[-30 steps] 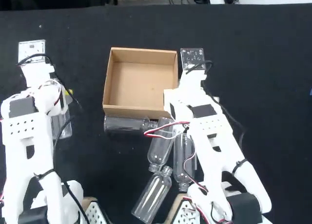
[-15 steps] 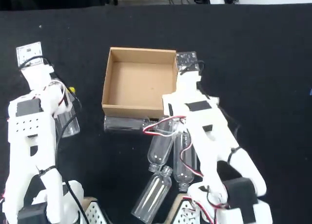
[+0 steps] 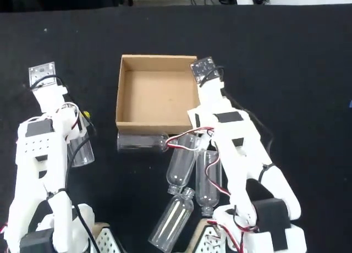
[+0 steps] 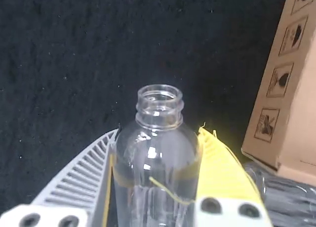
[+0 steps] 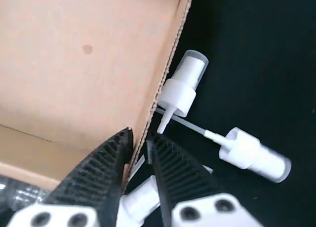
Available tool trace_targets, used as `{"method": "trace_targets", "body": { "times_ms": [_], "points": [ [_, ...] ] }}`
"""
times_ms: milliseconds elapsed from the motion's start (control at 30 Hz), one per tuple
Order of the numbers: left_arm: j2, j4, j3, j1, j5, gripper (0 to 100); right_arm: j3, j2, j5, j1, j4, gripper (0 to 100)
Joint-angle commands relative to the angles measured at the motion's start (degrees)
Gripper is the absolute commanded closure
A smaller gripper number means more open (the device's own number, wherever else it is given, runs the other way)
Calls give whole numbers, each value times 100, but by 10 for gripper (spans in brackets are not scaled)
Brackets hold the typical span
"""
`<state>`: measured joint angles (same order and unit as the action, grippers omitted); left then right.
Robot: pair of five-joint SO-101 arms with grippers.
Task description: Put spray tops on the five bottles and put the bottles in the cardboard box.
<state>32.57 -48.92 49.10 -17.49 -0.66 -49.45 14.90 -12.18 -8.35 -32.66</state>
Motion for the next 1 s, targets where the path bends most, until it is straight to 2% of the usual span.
{"method": "trace_targets", "body": {
  "times_ms": [0,200,367,467,600,700,867,967],
  "points": [
    [62,316,57,31,-62,968,4,549,-343,149,97,988],
    [62,316,66,4,-62,968,-48,629,-765,264,-18,988],
    [62,316,66,13,-62,968,84,629,-730,264,-273,986],
    [62,316,66,-4,-62,968,101,620,-396,229,-255,955],
    [62,316,66,-13,-62,968,84,629,185,220,-281,826],
    [62,316,75,-13,-62,968,207,752,396,264,-369,830],
    [62,316,75,-13,-62,968,963,1305,712,923,-1354,851],
    [62,316,75,-13,-62,968,1367,1156,905,1503,-1820,871]
  ]
}}
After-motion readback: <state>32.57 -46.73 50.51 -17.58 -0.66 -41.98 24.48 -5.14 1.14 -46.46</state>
